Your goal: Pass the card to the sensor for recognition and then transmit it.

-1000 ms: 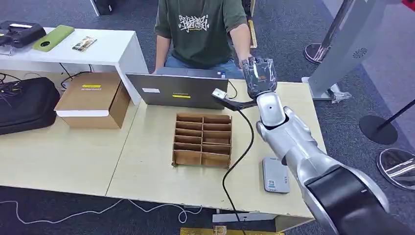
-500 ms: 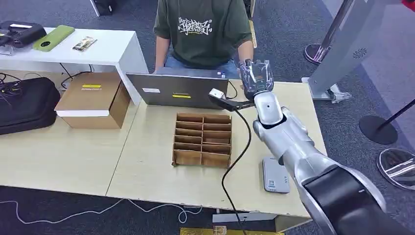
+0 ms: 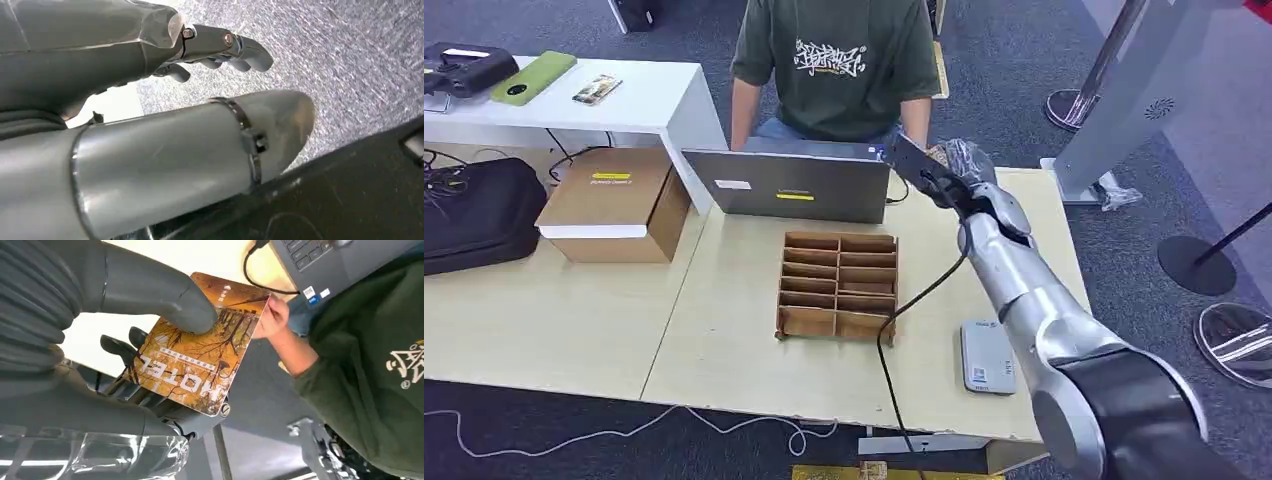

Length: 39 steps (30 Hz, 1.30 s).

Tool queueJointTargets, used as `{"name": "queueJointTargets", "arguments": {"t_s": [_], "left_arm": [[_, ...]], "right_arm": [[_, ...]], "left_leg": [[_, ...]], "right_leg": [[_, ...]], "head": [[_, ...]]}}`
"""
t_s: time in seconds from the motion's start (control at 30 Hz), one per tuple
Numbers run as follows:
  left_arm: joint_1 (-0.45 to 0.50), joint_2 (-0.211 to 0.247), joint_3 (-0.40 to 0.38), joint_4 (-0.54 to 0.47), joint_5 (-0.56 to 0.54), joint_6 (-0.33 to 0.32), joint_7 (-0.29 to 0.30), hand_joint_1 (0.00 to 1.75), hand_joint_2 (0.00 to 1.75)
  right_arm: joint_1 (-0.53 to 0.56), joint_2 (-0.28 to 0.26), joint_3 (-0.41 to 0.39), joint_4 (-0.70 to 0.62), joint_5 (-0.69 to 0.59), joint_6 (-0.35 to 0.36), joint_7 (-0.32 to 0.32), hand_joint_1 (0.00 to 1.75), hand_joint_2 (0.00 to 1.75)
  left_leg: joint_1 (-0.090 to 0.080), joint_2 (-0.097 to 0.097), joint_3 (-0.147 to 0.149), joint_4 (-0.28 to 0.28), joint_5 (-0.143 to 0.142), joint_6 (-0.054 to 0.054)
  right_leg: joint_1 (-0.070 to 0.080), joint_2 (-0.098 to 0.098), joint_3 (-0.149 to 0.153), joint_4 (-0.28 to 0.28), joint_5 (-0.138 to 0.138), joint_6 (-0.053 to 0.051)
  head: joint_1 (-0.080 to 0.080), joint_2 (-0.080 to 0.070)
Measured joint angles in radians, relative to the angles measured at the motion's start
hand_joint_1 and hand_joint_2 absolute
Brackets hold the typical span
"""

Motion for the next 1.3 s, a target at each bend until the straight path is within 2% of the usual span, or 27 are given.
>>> {"name": "queueJointTargets", "arguments": {"t_s": [0.3,0.5,0.7,1.0,1.3], "left_arm": [[0.002,0.0,0.0,0.0,0.008,0.014,0.0,0.0,0.0],[0.005,0.0,0.0,0.0,0.023,0.018,0.0,0.0,0.0],[0.017,0.0,0.0,0.0,0.058,0.029,-0.001,0.0,0.0],[0.028,0.0,0.0,0.0,0.086,0.044,-0.004,0.0,0.0],[0.033,0.0,0.0,0.0,0.106,0.049,-0.008,0.0,0.0]], "right_arm": [[0.064,-0.044,-0.013,-0.043,-0.041,0.005,0.009,1.75,1.75],[0.139,-0.082,-0.013,-0.109,-0.122,0.022,0.027,1.75,1.75],[0.296,-0.116,-0.013,-0.279,-0.177,0.022,0.067,1.75,1.75],[0.566,-0.146,-0.034,-0.586,-0.138,0.014,0.154,1.75,1.75],[0.775,-0.163,-0.077,-0.817,-0.12,0.025,0.176,1.75,1.75]], "left_leg": [[0.0,0.0,0.0,0.0,0.0,0.0],[0.0,0.0,0.0,0.0,0.0,0.0],[0.0,-0.001,0.0,0.0,0.0,0.0],[0.0,-0.001,-0.001,0.0,-0.001,0.0],[0.0,-0.001,-0.001,0.0,-0.002,0.0]], "right_leg": [[0.0,0.0,0.0,0.0,0.0,0.0],[0.0,-0.001,0.0,0.0,0.0,0.0],[0.0,0.0,0.0,0.0,0.0,0.0],[0.0,-0.001,0.0,-0.001,-0.001,0.0],[0.0,-0.001,0.0,-0.001,-0.001,0.001]], "head": [[0.0,0.0],[0.0,0.0],[0.0,0.0],[0.0,0.0],[0.0,0.0]]}}
